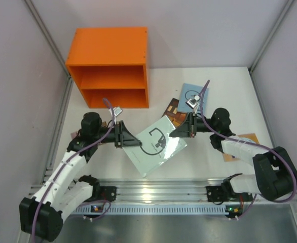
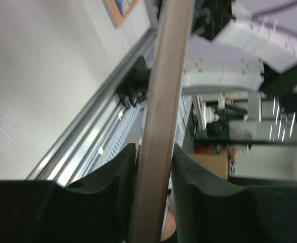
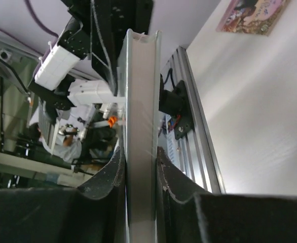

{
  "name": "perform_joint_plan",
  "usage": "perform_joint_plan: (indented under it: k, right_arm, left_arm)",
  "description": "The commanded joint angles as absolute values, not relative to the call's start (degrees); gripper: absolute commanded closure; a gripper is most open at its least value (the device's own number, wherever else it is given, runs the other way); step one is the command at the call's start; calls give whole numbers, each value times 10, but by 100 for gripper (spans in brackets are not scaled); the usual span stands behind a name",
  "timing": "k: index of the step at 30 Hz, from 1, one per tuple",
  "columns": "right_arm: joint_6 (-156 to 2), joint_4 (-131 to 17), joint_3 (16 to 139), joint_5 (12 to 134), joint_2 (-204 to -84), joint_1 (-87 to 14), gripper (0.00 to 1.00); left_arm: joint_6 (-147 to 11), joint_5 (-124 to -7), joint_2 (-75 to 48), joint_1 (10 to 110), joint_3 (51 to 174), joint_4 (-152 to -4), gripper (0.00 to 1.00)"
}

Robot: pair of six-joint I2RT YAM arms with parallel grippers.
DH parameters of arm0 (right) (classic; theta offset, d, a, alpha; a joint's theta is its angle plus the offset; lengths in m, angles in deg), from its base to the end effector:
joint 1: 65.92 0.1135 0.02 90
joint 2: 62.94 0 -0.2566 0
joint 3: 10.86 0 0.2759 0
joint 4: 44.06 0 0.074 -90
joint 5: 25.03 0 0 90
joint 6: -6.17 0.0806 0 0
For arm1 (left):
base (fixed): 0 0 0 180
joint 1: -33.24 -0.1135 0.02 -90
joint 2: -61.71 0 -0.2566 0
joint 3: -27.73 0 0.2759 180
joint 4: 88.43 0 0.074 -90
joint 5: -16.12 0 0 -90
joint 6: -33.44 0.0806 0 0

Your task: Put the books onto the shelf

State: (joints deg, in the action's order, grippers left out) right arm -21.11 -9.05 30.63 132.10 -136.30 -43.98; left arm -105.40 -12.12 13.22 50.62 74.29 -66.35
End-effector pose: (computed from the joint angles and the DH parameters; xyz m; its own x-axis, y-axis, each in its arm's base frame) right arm 0.2375 0.1757 0.2195 -0.8642 0.0243 -0.5025 -0.5028 -0.0105 0.8643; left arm 0.1965 -0.1359 0.2507 -0.9402 -0.0790 -0.3313 0.3061 0.2305 -0.9237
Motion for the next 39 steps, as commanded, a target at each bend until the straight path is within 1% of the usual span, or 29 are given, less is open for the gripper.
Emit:
perform_joint_plan:
  k: [1, 2, 3, 4, 5, 6, 7, 8, 9, 10, 11, 12, 14, 15, 16, 17, 18, 19, 22, 23, 26, 27, 28, 30, 31, 33, 35, 37, 39]
  right_arm:
    - [-106, 89, 328, 1271, -1379, -422, 100]
    - [-85, 136, 332, 1256, -1392, -422, 100]
    - [-64, 161, 341, 1224, -1400, -420, 100]
    - [-35, 181, 348, 1209, -1408, -419, 100]
    - [-30, 177, 356, 1192, -1421, -418, 100]
    - [-29, 169, 372, 1157, -1426, -412, 100]
    - [-34, 159, 381, 1140, -1432, -409, 100]
    - [-38, 136, 390, 1124, -1445, -404, 100]
    - [-40, 126, 408, 1095, -1453, -396, 100]
    - [-41, 121, 416, 1080, -1460, -390, 100]
    - [-38, 117, 424, 1064, -1474, -386, 100]
    - [-33, 119, 433, 1022, -1481, -380, 100]
    - [-10, 141, 439, 972, -1500, -365, 100]
    - [2, 147, 444, 923, -1506, -352, 100]
    - [3, 148, 450, 904, -1512, -345, 100]
    - [2, 143, 457, 888, -1520, -338, 100]
    - [0, 138, 471, 854, -1524, -323, 100]
    - [-1, 125, 477, 837, -1526, -314, 100]
    - [-20, 95, 492, 768, -1524, -286, 100]
    - [-37, 83, 497, 734, -1520, -273, 100]
    - [-53, 30, 508, 702, -1512, -261, 100]
    - [-54, 27, 514, 687, -1512, -253, 100]
    - [-53, 31, 515, 681, -1514, -249, 100]
    - [-50, 33, 520, 655, -1518, -232, 100]
    - [-48, 32, 521, 652, -1521, -226, 100]
    - [-34, 40, 517, 609, -1525, -204, 100]
    - [-23, 49, 516, 594, -1531, -191, 100]
    - [-9, 55, 514, 577, -1535, -170, 100]
    - [0, 59, 522, 572, -1547, -153, 100]
  left_arm:
    - [-1065, -203, 78, 479, 819, -623, 58]
    - [-1052, -244, 70, 465, 835, -597, 52]
    - [-1043, -271, 56, 435, 869, -567, 43]
    - [-1032, -298, 54, 421, 887, -514, 39]
    - [-1010, -368, 53, 406, 905, -482, 37]
    - [-1002, -405, 55, 382, 940, -455, 34]
    - [-994, -435, 58, 370, 957, -435, 24]
    - [-980, -496, 63, 360, 973, -399, 14]
    - [-974, -519, 73, 343, 1002, -385, 9]
    - [-968, -541, 78, 338, 1014, -374, 6]
    - [-959, -558, 84, 337, 1026, -353, 5]
    - [-956, -595, 95, 319, 1046, -341, 5]
    - [-958, -613, 110, 316, 1052, -331, 4]
    - [-964, -610, 128, 314, 1046, -327, 4]
    - [-972, -595, 137, 313, 1038, -330, 5]
    - [-998, -570, 144, 315, 1016, -335, 9]
    - [-1015, -547, 155, 314, 1000, -349, 10]
    - [-1034, -498, 163, 314, 978, -367, 11]
    - [-1111, -438, 193, 314, 890, -445, 11]
    - [-1144, -430, 207, 314, 859, -461, 10]
    - [-1186, -425, 229, 314, 824, -514, 6]
    - [-1193, -424, 232, 314, 817, -527, 5]
    - [-1204, -422, 236, 314, 806, -575, 4]
    - [-1257, -410, 245, 314, 763, -625, 4]
    - [-1305, -408, 250, 314, 745, -694, 5]
    - [-1347, -415, 260, 314, 690, -755, 6]
    - [-1394, -419, 263, 314, 652, -857, 12]
    - [-1407, -432, 263, 314, 642, -880, 16]
    - [-1404, -450, 262, 314, 641, -879, 17]
